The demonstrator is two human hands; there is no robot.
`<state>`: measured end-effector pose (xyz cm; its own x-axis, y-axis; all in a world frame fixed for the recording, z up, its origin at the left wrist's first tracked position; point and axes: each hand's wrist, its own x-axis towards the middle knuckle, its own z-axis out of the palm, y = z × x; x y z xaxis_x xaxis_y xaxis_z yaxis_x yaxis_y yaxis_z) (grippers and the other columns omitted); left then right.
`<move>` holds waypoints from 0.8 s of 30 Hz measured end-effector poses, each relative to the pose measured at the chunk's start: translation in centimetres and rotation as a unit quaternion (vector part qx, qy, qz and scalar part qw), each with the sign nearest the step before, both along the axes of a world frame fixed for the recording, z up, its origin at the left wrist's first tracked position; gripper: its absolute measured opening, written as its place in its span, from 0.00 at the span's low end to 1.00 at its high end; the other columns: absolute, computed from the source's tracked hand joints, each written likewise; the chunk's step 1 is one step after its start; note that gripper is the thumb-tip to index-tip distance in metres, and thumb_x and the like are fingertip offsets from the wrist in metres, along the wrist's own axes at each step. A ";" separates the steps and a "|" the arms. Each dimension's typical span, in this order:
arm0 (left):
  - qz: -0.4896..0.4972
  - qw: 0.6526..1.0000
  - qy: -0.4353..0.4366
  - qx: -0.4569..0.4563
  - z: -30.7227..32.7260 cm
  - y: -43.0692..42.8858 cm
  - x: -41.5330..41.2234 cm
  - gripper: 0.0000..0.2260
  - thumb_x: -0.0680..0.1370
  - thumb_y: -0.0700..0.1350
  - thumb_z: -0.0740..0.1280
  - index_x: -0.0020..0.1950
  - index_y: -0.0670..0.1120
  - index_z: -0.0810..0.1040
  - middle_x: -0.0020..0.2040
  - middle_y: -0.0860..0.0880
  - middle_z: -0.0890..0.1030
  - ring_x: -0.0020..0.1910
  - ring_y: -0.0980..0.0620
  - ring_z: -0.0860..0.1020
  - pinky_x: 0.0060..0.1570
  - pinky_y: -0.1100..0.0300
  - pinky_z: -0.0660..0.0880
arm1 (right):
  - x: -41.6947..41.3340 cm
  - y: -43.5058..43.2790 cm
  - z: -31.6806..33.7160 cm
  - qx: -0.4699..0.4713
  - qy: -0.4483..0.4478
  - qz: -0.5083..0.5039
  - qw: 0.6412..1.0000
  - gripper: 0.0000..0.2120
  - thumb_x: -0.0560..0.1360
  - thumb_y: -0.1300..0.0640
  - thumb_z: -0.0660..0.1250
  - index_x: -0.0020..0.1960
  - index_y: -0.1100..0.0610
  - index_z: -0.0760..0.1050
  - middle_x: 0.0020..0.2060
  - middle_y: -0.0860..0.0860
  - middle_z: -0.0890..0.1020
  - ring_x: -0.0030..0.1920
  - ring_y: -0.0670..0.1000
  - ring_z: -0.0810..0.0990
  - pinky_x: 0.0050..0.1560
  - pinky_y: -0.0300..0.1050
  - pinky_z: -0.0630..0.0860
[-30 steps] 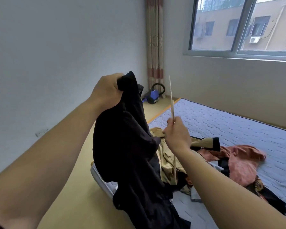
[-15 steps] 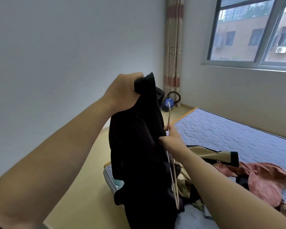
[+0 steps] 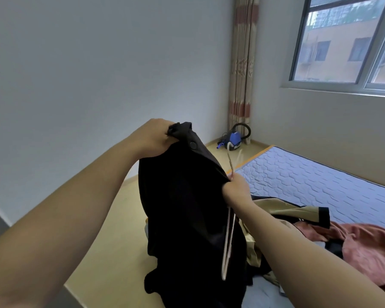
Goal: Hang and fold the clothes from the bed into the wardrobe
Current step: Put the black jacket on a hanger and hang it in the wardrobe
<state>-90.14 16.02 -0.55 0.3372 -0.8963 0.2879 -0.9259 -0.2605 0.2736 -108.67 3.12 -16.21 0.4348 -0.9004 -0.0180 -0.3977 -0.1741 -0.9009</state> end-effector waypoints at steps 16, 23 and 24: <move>-0.074 0.889 0.450 0.037 -9.4 0.1 -1.5 0.14 0.74 0.29 0.68 0.55 0.43 0.80 0.52 0.43 0.83 0.52 0.46 0.82 0.53 0.54 0.77 | -0.1 0.4 5.6 -0.097 -0.118 -0.052 0.987 0.11 0.76 0.68 0.58 0.52 0.54 0.66 0.41 0.46 0.71 0.42 0.49 0.71 0.43 0.45 0.71; -0.058 0.915 0.358 0.178 -13.0 -2.9 -5.1 0.17 0.72 0.47 0.79 0.59 0.48 0.82 0.50 0.52 0.86 0.44 0.60 0.83 0.37 0.71 0.77 | -0.4 0.2 3.4 -0.039 -0.104 -0.056 0.992 0.13 0.72 0.68 0.58 0.48 0.50 0.67 0.44 0.53 0.75 0.47 0.61 0.79 0.38 0.53 0.80; -0.042 0.909 0.370 0.187 -13.6 -3.1 -5.1 0.14 0.73 0.46 0.78 0.58 0.47 0.83 0.48 0.50 0.86 0.42 0.59 0.84 0.36 0.70 0.77 | -0.6 0.1 3.3 -0.033 -0.098 -0.056 0.993 0.13 0.71 0.68 0.57 0.47 0.50 0.66 0.44 0.54 0.75 0.46 0.61 0.79 0.37 0.52 0.79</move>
